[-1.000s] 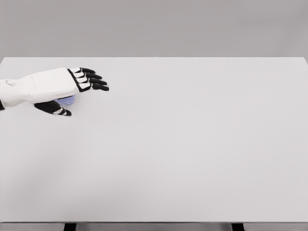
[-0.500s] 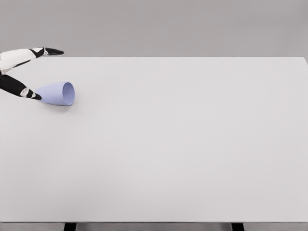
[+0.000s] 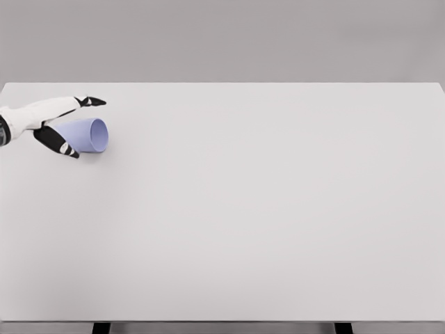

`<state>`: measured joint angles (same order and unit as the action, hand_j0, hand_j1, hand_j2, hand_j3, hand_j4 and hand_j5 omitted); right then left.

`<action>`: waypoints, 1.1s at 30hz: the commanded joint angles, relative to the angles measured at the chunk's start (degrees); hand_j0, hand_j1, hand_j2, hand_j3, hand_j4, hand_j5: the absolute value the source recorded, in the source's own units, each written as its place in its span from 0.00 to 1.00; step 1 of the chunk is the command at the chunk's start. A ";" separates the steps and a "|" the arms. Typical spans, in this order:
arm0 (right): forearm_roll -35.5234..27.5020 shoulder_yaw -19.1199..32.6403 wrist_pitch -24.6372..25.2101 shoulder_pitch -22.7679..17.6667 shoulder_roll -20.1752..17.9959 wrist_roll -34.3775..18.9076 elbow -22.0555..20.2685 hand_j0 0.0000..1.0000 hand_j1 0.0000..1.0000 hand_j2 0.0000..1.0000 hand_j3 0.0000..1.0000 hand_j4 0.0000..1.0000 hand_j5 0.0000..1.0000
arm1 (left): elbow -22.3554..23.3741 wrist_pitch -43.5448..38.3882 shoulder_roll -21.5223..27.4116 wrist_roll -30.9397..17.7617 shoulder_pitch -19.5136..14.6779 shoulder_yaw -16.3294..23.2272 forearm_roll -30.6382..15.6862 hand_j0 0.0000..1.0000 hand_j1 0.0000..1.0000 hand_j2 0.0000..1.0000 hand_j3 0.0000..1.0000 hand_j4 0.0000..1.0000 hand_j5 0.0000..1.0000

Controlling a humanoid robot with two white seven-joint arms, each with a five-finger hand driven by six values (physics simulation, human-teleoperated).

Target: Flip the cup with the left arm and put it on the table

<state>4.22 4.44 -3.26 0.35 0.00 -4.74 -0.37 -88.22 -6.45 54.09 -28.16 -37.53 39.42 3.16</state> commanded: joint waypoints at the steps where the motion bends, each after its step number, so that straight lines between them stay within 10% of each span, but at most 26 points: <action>1: -0.01 -0.05 0.01 0.00 0.00 -0.01 0.02 1.00 1.00 1.00 1.00 1.00 1.00 | 1.38 -0.05 -0.30 0.21 0.00 0.74 0.97 1.00 1.00 1.00 1.00 1.00 1.00; 33: -0.01 0.04 0.01 0.00 0.00 -0.01 0.02 1.00 1.00 1.00 1.00 1.00 1.00 | 11.58 0.30 -8.65 0.21 -1.32 1.71 13.01 1.00 1.00 1.00 1.00 1.00 1.00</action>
<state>4.22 4.45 -3.29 0.35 0.00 -4.74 -0.38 -77.57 -6.28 45.92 -28.00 -38.93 41.12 15.74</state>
